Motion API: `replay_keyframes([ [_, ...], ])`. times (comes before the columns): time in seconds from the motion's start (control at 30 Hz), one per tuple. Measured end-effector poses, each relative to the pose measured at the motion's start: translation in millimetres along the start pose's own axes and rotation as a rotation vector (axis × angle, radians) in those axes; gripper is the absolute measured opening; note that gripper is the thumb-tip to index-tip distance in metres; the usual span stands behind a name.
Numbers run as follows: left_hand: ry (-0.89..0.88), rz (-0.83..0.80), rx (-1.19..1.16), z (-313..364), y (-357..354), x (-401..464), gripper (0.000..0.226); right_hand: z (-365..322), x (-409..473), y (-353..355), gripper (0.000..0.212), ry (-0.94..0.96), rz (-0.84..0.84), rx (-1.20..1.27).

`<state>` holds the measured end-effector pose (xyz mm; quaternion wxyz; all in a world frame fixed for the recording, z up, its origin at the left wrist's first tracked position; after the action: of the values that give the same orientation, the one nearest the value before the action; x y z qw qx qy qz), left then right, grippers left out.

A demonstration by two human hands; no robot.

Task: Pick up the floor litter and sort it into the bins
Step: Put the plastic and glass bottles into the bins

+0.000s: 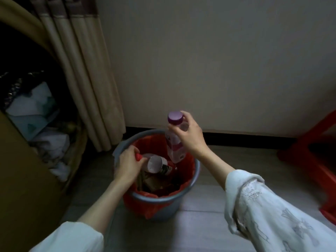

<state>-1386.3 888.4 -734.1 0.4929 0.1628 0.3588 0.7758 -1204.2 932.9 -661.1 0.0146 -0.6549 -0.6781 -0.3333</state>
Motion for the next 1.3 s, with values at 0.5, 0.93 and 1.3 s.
replay_keyframes([
  [0.5, -0.132, 0.214, 0.409, -24.9, -11.5, 14.9, 0.029, 19.1, -40.2, -42.1, 0.051, 0.263, -0.306, -0.363],
  [0.93, -0.307, 0.077, 0.446, -42.7, -11.0, 22.4, 0.024, 60.1, -68.3, -102.7, 0.058, -0.108, -0.989, -0.476],
  [1.3, 0.011, -0.374, 0.342, 20.8, 63.0, -41.8, 0.055, -12.0, -46.8, -11.7, 0.037, -0.271, -0.883, -0.176],
])
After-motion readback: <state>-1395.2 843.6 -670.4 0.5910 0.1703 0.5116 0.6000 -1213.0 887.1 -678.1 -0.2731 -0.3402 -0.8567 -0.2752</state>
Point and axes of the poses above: each hand's wrist, its own x-axis towards the middle knuckle, its own y-axis out of the back of the hand, z = x × y, the point moved 3 cm from there along x, towards the middle knuckle, and after that the axes turned 14 degrees about y, right-handed, at the moved point
